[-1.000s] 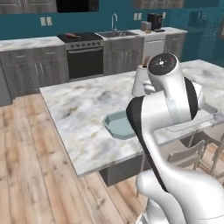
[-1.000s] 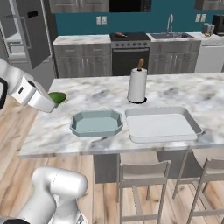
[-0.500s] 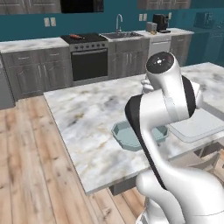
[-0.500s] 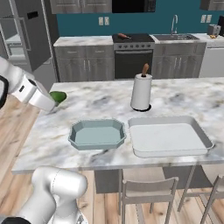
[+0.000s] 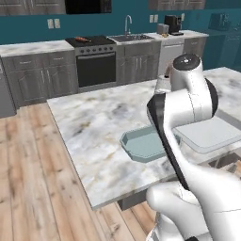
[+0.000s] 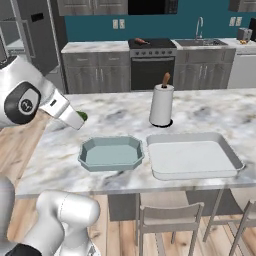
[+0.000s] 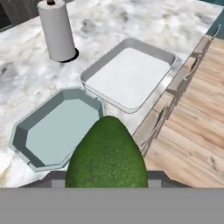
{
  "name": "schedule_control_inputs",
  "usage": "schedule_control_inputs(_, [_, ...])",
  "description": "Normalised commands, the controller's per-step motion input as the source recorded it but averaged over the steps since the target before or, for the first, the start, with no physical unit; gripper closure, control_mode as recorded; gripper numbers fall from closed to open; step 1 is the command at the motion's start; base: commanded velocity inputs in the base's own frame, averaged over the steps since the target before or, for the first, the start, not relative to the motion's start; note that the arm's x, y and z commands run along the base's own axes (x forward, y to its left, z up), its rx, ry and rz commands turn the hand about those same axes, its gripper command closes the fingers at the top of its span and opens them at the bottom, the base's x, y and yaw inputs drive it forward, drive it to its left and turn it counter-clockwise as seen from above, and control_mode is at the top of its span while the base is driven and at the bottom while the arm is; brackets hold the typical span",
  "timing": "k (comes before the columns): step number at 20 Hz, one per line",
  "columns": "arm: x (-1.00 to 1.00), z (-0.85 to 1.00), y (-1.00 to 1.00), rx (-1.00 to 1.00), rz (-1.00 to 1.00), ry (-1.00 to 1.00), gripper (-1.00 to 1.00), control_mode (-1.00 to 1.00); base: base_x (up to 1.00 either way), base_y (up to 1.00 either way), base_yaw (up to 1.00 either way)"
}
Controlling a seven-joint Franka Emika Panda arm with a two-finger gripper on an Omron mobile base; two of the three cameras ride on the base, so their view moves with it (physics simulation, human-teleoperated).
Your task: Place the cold items (avocado and eggplant) from the fridge in one tupperware on the dining counter. Place the warm items (kebab skewer and hot dog) in the stove area in another tupperware.
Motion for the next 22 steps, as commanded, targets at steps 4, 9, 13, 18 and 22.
schedule_control_inputs(4, [0.92,-0.13,-0.49,0.33,0.24,0.36,1.00,-1.00,0.00,0.00,0.00])
schedule_control_inputs(9, [0.93,-0.16,-0.15,0.24,0.30,0.31,1.00,-1.00,0.00,0.00,0.00])
schedule_control_inputs(13, [0.93,-0.62,0.00,0.03,0.27,0.26,1.00,-1.00,0.00,0.00,0.00])
schedule_control_inputs(18, [0.66,-0.72,-0.02,-0.08,0.24,0.29,1.00,-1.00,0.00,0.00,0.00])
schedule_control_inputs(22, [0.43,-1.00,-0.02,-0.16,0.21,0.17,1.00,-1.00,0.00,0.00,0.00])
